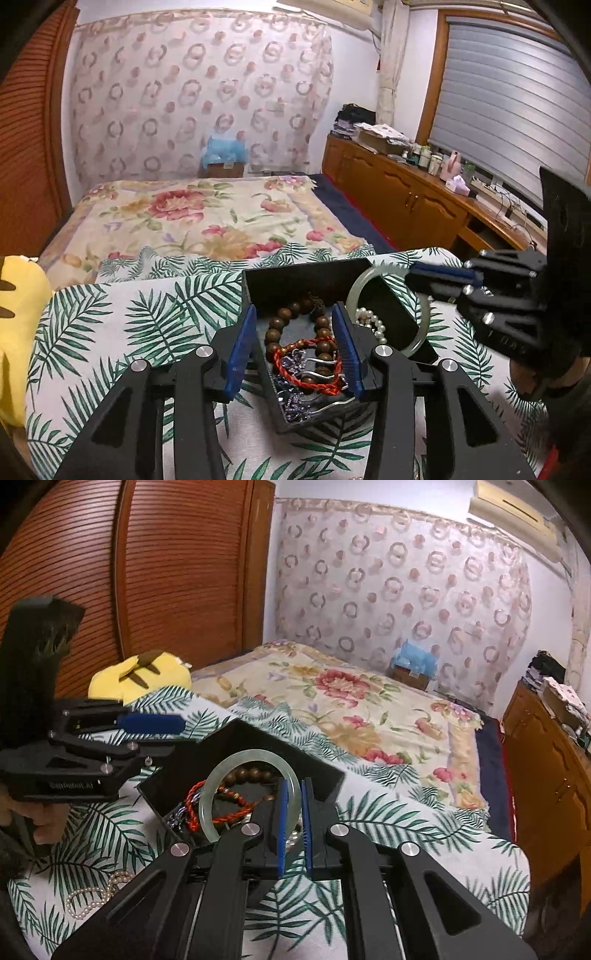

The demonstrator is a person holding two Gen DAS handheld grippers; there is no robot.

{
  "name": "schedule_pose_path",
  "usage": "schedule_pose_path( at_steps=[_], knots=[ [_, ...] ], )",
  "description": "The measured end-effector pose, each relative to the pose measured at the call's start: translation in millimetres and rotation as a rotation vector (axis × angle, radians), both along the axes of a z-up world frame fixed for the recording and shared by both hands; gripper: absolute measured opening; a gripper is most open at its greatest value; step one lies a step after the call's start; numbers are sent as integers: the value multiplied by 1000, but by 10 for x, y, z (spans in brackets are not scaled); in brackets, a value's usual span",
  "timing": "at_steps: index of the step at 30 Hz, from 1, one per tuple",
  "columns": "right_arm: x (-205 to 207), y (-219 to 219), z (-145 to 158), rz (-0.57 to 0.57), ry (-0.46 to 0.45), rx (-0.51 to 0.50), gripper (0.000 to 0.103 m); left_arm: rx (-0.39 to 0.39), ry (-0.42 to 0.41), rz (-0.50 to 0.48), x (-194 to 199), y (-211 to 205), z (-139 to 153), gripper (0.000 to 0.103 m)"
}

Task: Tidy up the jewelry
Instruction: 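Carry the red bracelet and jade bangle into the black box and open both tools, then withdraw both tools from the box toward the pearl necklace and green earring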

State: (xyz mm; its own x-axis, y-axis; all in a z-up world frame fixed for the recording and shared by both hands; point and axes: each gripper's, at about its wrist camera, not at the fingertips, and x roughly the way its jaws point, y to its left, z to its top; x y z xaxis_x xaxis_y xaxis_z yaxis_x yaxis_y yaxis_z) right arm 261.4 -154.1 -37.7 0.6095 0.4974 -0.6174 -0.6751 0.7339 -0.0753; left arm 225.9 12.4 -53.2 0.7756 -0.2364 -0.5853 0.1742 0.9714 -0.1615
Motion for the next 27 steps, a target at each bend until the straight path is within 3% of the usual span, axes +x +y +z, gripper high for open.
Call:
schedule_pose_path(
  at_steps=[1, 3, 7, 16, 27],
  knots=[
    [-2, 36, -33, 7, 7, -8, 9, 1, -2, 8, -1, 9, 3, 56],
    [-7, 81, -62, 13, 14, -17, 9, 2, -18, 30, -14, 51, 6, 68],
    [-31, 159, -134, 20, 32, -34, 9, -4, -27, 52, -24, 116, 14, 78],
    [-75, 195, -164, 25, 39, -46, 10, -11, -41, 92, -15, 232, 9, 89],
    [-128, 84, -21, 14, 35, -6, 12, 4, -44, 91, -35, 285, 13, 90]
  ],
)
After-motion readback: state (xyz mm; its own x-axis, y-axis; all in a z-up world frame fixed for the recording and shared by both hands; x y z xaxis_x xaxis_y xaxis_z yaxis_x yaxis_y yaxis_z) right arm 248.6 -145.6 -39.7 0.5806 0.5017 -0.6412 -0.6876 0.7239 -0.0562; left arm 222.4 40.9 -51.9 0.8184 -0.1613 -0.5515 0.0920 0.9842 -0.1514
